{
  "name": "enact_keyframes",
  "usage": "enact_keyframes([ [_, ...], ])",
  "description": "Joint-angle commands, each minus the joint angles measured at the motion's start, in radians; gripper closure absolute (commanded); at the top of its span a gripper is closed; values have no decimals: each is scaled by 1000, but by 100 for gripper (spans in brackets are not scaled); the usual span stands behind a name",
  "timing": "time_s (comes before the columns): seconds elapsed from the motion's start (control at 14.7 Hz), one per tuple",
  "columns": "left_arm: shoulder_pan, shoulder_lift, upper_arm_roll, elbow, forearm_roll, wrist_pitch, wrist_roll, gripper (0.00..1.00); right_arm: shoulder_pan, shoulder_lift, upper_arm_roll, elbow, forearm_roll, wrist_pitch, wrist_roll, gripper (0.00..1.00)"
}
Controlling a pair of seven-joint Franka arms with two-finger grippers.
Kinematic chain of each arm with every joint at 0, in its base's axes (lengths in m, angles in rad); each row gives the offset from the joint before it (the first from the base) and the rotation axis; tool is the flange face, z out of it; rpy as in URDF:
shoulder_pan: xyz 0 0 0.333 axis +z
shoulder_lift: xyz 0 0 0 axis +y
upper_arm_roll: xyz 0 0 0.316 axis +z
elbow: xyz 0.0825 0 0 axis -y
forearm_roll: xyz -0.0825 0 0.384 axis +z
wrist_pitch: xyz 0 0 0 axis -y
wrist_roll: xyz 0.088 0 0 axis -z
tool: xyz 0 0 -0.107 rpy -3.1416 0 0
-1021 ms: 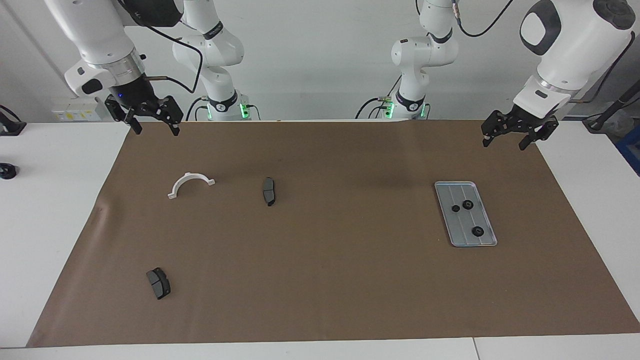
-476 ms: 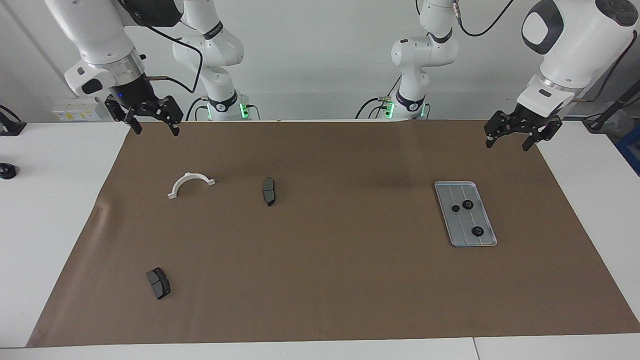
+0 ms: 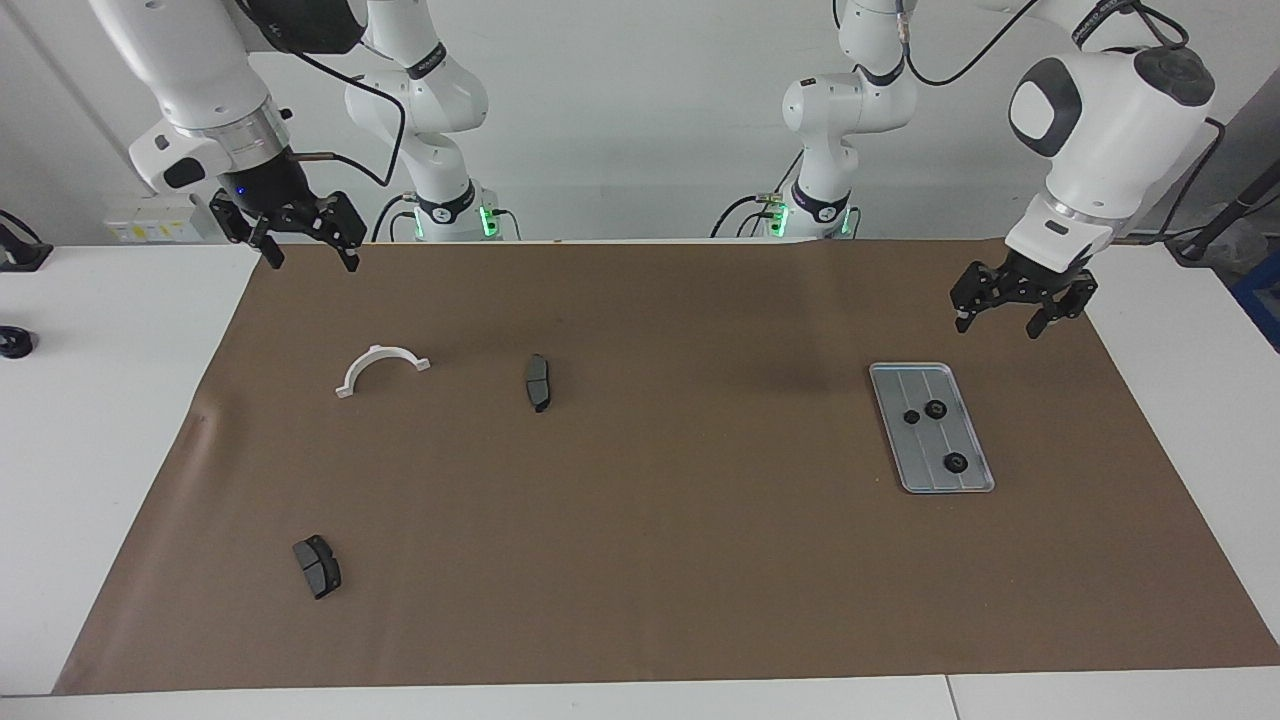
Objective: Place bearing gear from tray to pile
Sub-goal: 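Reach the left gripper over the silver tray toward a black ring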
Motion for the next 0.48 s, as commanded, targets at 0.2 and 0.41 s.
enact_keyframes([
  [0.2,0,-15,-2,-251,-5,283,14,0,-4,2,7,6,-1,-7,5,0],
  [0.41,-10,14,-2,-297,-6,351,5,0,-4,2,7,6,-1,-7,5,0],
])
